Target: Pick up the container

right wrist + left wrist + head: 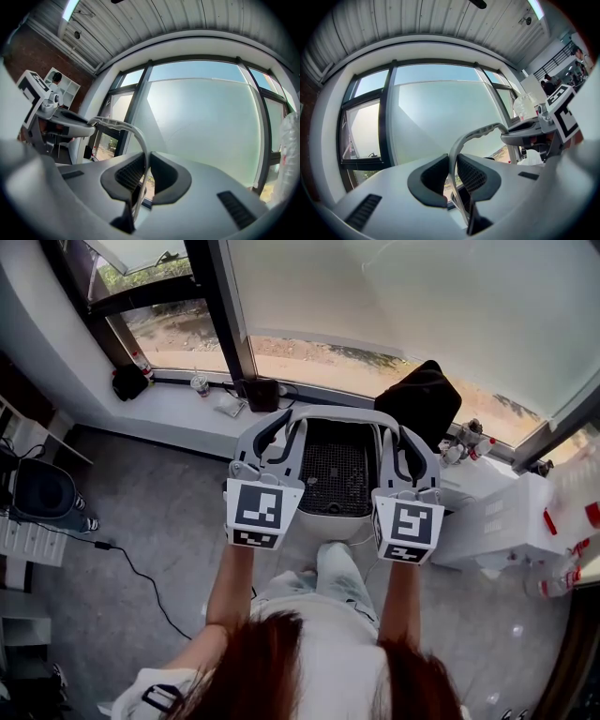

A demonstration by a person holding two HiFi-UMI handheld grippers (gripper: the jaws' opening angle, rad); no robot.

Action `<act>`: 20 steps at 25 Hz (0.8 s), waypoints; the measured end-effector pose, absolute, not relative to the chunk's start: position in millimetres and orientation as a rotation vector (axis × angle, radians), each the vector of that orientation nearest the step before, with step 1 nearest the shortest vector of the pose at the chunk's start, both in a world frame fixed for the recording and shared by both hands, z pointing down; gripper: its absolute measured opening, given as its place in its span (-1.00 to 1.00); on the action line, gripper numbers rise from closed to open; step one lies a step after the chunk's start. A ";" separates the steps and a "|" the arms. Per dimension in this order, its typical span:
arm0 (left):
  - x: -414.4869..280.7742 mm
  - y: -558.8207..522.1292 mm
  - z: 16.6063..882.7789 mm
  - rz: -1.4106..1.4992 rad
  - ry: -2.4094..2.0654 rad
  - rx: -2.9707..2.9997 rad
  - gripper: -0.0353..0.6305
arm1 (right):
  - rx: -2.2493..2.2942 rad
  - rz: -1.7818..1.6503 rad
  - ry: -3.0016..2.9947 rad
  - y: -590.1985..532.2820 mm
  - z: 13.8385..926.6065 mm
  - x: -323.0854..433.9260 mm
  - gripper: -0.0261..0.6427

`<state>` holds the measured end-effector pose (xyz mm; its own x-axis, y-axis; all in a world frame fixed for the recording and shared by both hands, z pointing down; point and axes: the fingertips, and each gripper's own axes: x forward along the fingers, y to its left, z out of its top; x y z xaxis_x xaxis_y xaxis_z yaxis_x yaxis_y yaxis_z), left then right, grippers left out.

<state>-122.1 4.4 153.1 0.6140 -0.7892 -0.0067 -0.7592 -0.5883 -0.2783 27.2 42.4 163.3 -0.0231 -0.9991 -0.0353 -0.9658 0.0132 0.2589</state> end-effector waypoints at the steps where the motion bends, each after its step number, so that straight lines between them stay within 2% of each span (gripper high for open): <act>1: -122.6 6.2 152.7 -0.169 1.268 -2.587 -0.68 | 2.079 -0.317 -2.118 44.9 162.9 26.5 -0.76; 20: -82.3 23.9 132.1 -0.147 1.344 -2.550 -0.68 | 2.035 -0.363 -2.152 63.0 140.1 65.6 -0.76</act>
<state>-82.3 23.9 132.1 0.5685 -0.8222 -0.0290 -0.7965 -0.5412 -0.2698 65.6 63.0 140.1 -0.0631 -0.9967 -0.0518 -0.9586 0.0461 0.2810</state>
